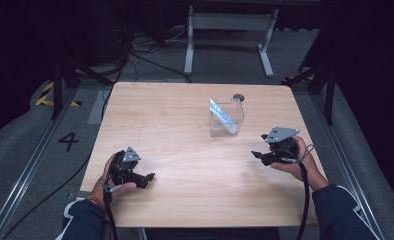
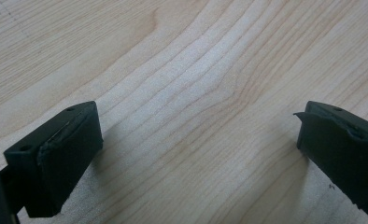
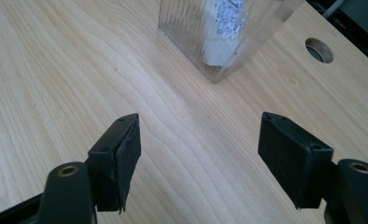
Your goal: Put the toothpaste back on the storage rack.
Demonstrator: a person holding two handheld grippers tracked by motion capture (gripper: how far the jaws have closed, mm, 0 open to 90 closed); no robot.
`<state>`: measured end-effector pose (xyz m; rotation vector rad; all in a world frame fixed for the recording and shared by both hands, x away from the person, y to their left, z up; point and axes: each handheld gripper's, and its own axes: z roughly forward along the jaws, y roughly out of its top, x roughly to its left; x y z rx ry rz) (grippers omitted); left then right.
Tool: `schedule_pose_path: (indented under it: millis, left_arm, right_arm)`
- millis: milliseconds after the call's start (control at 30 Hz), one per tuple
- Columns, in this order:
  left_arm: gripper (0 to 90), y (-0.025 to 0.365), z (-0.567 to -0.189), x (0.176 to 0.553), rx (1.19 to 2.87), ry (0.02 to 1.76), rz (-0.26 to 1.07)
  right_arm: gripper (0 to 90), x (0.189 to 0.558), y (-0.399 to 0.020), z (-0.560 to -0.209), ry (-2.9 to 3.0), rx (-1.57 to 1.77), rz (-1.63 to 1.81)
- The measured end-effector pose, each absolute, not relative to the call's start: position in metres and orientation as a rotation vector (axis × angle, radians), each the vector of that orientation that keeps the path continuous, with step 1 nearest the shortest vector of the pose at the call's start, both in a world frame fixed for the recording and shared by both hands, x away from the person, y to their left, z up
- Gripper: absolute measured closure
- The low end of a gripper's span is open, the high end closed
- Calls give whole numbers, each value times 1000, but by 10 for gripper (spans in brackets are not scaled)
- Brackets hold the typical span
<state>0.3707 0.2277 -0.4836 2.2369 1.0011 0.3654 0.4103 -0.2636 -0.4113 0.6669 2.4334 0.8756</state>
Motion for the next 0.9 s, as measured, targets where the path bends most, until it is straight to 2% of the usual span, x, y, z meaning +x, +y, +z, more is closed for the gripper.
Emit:
schedule_pose_path:
  millis: [900]
  left_arm:
    - [5,228,-484,371,2236,1002,365]
  right_arm:
    - [284,379,-299,-440,2454,711,820]
